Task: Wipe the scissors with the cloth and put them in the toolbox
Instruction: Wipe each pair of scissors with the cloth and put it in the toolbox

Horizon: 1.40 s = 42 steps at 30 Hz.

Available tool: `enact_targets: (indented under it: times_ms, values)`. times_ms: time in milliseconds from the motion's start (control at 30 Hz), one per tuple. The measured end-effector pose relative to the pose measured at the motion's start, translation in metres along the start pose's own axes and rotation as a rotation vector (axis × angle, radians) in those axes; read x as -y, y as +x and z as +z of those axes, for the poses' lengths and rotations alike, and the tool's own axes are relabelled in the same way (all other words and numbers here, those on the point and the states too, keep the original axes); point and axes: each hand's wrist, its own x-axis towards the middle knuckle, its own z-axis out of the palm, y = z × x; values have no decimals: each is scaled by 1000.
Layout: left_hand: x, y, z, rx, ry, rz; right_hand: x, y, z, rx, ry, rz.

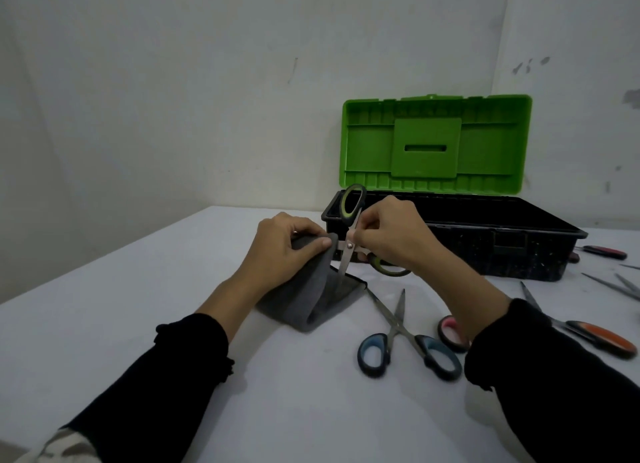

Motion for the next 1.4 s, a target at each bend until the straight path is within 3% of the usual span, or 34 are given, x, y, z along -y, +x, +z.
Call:
enact_targets:
  times_ms: [233,400,633,900,1033,1133,1267,1400]
  values:
    - [-5,0,7,-77,-114,32,2,3,12,-45,-76,9]
    - [-3,0,6,-12,-116,-29,3,-4,8,-12,72,33]
    - [-3,-1,1,23,-79,-26,0,2,6,-15,-116,-47]
    - [6,-1,-10,31,-118,-104,-6,6,-9,-17,-123,-138]
    - [12,-3,-12,14,-116,-97,-12,6,-17,-6,-108,-76]
    - [13,-5,-11,-4,-52,13,-14,6,-20,80,-51,47]
    - [15,-4,-4,-92,94,233,-11,8,-25,192,110,262]
    - [20,-5,1,-114,110,191,-3,8,-30,417,433,391]
